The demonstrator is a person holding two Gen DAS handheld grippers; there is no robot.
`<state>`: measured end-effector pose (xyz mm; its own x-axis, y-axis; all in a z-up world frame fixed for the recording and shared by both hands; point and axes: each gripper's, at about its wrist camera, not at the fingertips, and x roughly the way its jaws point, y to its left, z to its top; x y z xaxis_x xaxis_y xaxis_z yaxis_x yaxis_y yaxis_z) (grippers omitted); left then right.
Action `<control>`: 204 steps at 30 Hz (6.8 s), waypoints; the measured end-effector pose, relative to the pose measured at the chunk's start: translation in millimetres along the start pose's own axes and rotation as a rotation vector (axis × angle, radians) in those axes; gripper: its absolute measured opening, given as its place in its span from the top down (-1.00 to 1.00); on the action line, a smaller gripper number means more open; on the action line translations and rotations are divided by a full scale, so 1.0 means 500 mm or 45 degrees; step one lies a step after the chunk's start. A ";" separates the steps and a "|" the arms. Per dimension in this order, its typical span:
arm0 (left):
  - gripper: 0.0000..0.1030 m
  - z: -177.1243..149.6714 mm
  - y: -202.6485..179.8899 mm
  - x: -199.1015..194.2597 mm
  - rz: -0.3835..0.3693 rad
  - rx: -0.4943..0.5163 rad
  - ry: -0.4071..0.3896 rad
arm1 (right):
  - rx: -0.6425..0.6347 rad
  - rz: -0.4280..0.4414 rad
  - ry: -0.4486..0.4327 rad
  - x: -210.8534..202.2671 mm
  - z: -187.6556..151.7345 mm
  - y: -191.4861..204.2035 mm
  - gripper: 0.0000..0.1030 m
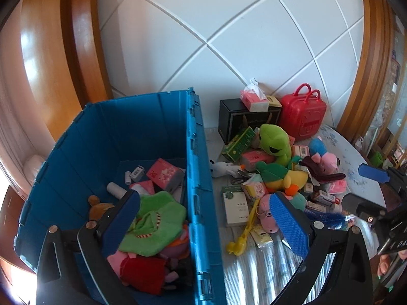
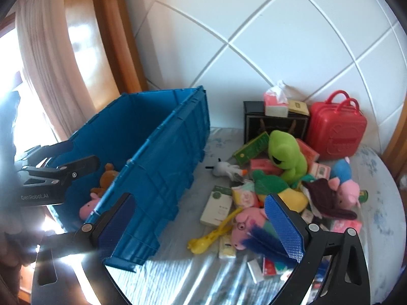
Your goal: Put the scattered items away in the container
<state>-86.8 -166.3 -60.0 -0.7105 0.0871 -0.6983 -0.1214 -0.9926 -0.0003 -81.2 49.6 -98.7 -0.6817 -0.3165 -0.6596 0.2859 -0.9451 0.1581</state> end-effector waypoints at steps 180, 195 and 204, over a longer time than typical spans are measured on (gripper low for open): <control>0.46 0.054 0.044 -0.108 -0.319 0.222 -0.269 | 0.052 -0.258 -0.130 -0.123 0.028 0.068 0.20; 0.46 0.066 0.221 -0.080 -0.221 0.121 -0.266 | -0.060 -0.146 -0.128 -0.008 0.110 0.228 0.20; 0.46 0.063 0.308 -0.062 -0.165 0.052 -0.257 | -0.173 -0.064 -0.111 0.069 0.145 0.328 0.19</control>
<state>-105.5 -319.1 -15.8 -0.8110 0.2325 -0.5368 -0.2452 -0.9682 -0.0488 -106.6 -122.1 -42.5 -0.7517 -0.2808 -0.5968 0.3347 -0.9421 0.0218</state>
